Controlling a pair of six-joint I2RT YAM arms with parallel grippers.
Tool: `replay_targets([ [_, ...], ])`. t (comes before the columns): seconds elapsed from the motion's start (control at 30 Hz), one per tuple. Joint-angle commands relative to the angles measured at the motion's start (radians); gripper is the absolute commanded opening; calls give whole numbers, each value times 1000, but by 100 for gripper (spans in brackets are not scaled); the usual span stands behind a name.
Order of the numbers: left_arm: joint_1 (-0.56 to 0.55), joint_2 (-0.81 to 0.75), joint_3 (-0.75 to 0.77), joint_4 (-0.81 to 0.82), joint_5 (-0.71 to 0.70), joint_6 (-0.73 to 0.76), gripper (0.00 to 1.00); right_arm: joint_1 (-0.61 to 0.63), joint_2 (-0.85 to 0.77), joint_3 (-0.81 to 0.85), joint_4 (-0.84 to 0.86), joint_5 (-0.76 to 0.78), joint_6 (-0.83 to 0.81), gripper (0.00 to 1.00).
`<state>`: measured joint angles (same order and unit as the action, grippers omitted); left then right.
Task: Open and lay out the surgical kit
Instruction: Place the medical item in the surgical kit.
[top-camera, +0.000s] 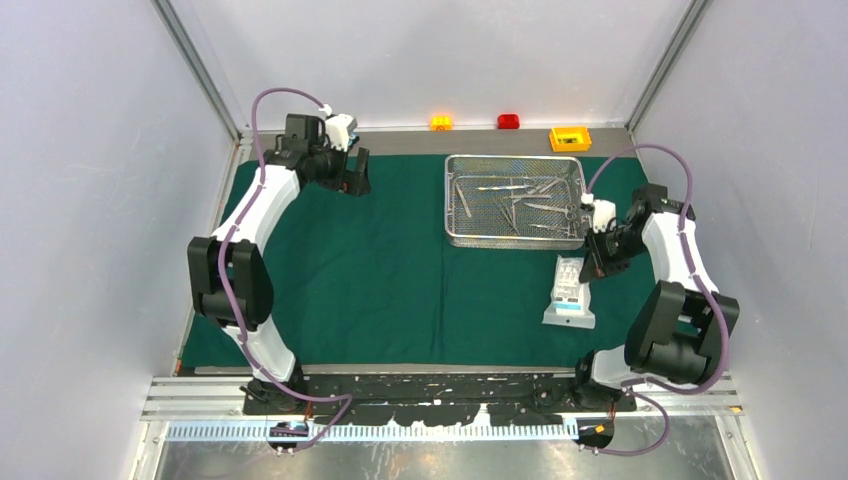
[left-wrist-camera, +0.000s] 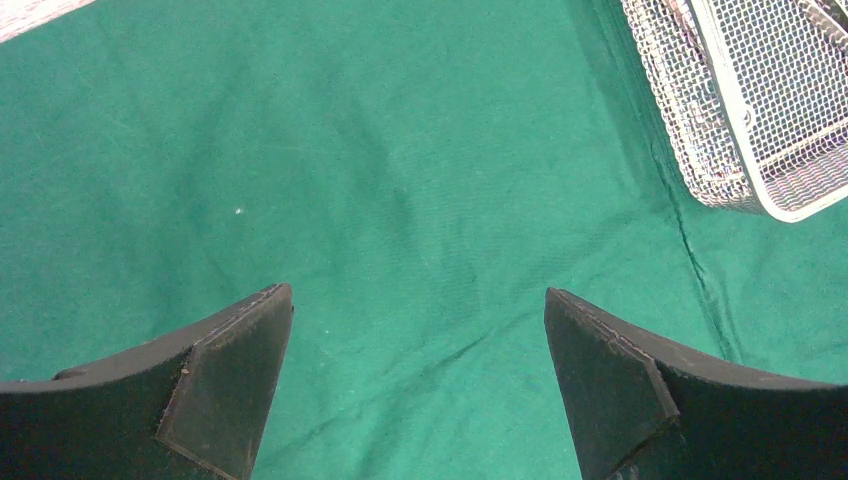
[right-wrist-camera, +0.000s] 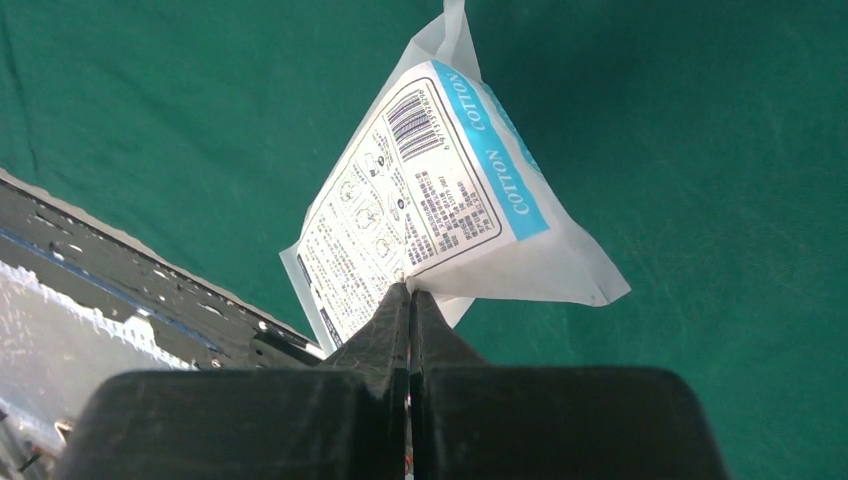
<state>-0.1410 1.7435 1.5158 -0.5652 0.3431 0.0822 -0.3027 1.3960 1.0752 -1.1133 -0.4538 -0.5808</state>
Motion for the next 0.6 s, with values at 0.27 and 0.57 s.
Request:
replay_targets([
  [0.27,3,-20,4,37,37,-11,100,-29,168,-41,49,-12,-202,1],
  [0.57,3,-19,0,37,55,-16,100,-30,245,1,66,2,-221,1],
])
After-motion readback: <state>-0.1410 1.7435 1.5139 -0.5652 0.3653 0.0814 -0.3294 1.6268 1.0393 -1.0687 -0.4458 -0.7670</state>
